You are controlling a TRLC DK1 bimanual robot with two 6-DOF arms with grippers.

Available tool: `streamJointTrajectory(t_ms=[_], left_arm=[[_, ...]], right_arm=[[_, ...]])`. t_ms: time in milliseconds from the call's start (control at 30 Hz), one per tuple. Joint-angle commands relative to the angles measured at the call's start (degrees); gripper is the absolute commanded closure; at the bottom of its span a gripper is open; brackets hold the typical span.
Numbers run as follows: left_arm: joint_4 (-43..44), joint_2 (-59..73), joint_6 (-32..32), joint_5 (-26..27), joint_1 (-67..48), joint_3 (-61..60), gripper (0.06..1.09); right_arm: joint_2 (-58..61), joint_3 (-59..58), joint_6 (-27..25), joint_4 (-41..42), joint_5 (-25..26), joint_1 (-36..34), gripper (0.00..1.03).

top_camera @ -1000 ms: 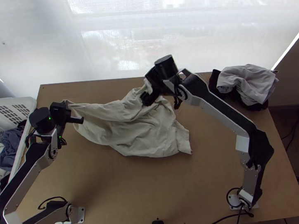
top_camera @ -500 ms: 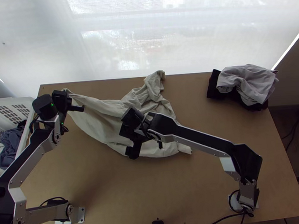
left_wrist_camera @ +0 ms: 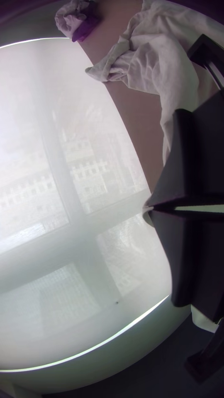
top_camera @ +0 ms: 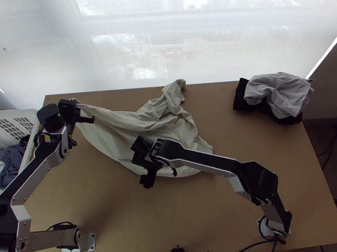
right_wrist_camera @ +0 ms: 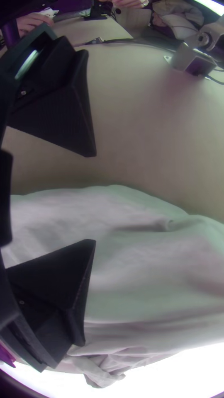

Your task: Fold the t-shirt

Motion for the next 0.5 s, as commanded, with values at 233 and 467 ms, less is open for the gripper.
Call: streamJointTrajectory(t_ms=[233,467], left_arm=[[-0.34,-0.68,0.54,0.01,1.06,-0.08,1.05],[-0.78,-2.53,0.98,0.01,1.67,-1.04,1.05]], right_arm=[[2.71,-2.98,-0.82,2.38,0.60,-1.09,0.66],[0.16,-1.49,-3.11,3.52,2.97,-2.94,1.00]])
